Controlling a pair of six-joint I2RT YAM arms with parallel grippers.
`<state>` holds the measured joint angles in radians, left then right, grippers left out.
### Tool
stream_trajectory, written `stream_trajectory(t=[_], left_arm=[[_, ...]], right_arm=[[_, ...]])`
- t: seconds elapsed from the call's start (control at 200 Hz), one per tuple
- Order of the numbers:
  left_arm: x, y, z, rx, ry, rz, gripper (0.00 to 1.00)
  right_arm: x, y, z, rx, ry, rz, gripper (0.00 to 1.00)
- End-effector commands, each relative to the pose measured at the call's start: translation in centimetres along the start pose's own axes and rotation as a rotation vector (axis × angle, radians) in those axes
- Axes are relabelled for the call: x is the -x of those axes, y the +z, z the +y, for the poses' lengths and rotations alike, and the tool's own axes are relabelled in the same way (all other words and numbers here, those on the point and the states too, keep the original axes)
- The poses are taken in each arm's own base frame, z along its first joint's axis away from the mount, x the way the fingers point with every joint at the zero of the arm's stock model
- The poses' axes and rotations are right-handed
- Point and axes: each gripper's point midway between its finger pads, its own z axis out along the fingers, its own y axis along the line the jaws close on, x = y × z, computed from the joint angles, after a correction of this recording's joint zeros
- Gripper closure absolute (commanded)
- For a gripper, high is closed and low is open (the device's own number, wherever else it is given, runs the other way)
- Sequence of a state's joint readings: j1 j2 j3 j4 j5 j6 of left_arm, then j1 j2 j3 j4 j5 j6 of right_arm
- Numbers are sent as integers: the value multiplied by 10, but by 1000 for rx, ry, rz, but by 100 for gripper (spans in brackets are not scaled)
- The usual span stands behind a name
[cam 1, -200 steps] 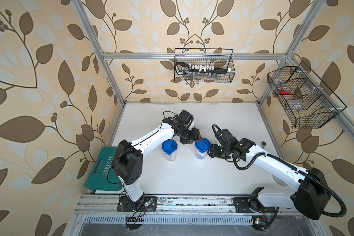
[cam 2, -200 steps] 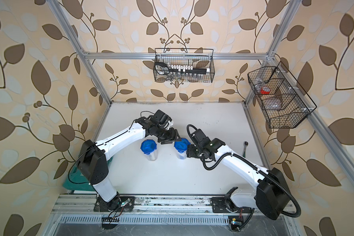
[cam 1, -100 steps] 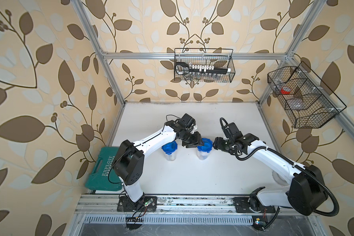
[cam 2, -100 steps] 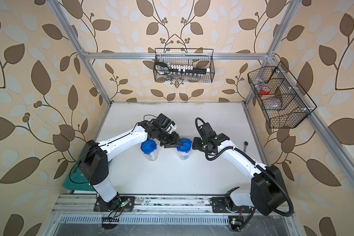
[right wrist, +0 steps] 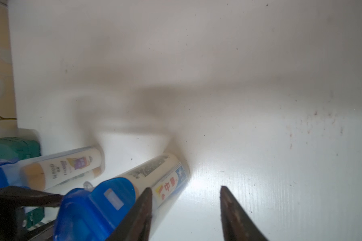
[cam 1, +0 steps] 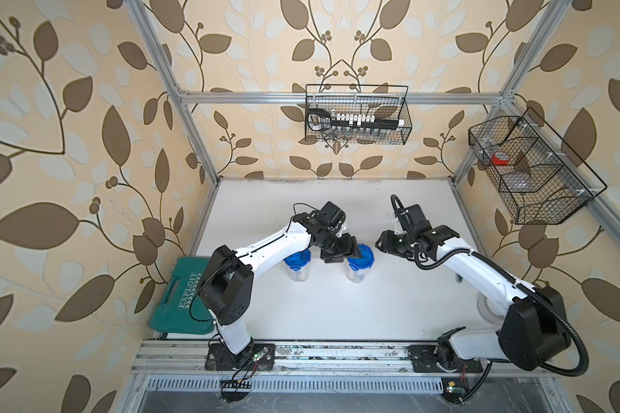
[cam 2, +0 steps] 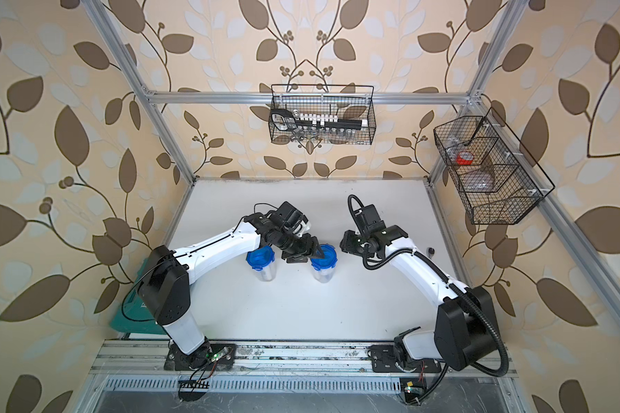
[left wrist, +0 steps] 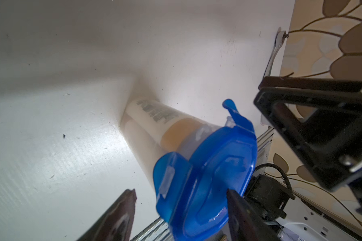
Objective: Take out toiletry kits
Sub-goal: Adjust the container at the center of the board.
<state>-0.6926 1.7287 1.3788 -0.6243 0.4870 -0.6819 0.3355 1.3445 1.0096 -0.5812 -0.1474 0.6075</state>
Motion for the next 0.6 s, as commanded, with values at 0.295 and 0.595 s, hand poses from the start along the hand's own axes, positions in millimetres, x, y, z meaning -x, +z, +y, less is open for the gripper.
stream_trajectory(t=[0.295,0.595], left_arm=[[5,-23,-13,-5,118,-10,24],[6,-12,-7,7,110,10,26]], right_arm=[[-23,3,4,138,15,114,50],[-27,30,35,132,-60,183,49]])
